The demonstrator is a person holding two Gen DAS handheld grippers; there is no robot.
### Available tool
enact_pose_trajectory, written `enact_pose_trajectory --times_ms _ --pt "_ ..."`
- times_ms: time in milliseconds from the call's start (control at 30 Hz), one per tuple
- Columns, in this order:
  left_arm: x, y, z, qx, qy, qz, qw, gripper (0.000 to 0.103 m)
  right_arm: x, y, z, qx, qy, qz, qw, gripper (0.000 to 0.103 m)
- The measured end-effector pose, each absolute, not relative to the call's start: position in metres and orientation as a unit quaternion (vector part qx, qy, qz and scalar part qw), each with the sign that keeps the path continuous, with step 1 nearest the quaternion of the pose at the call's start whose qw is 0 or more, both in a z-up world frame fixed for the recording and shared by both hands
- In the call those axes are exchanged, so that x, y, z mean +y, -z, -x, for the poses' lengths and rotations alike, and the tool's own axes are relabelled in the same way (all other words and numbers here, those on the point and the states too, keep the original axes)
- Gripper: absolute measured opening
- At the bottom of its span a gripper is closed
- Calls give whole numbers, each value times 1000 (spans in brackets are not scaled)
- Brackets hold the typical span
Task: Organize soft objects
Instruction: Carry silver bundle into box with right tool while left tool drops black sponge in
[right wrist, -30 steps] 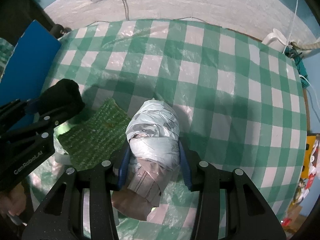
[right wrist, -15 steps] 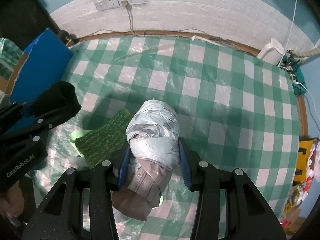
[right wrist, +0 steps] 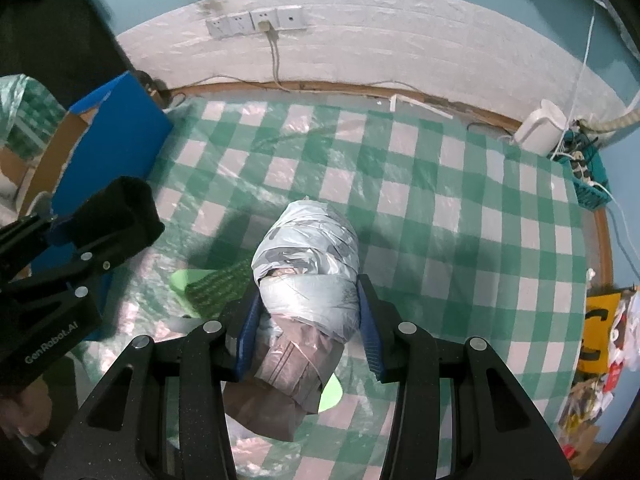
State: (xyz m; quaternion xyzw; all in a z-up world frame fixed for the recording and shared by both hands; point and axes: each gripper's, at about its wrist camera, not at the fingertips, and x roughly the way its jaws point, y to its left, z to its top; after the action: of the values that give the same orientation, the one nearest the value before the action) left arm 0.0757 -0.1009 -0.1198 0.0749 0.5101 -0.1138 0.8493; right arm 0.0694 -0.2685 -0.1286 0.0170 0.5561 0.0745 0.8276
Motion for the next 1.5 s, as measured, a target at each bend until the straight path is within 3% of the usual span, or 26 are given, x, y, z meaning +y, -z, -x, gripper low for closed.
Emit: enact_pose_trajectory --times_ms 867,1500 --pt "-51 54 -48 454 78 -60 885 42 -224 73 -61 509 -119 -2 852 43" --pt "19 36 -39 436 32 -16 899 42 -152 59 -73 501 -167 29 849 43"
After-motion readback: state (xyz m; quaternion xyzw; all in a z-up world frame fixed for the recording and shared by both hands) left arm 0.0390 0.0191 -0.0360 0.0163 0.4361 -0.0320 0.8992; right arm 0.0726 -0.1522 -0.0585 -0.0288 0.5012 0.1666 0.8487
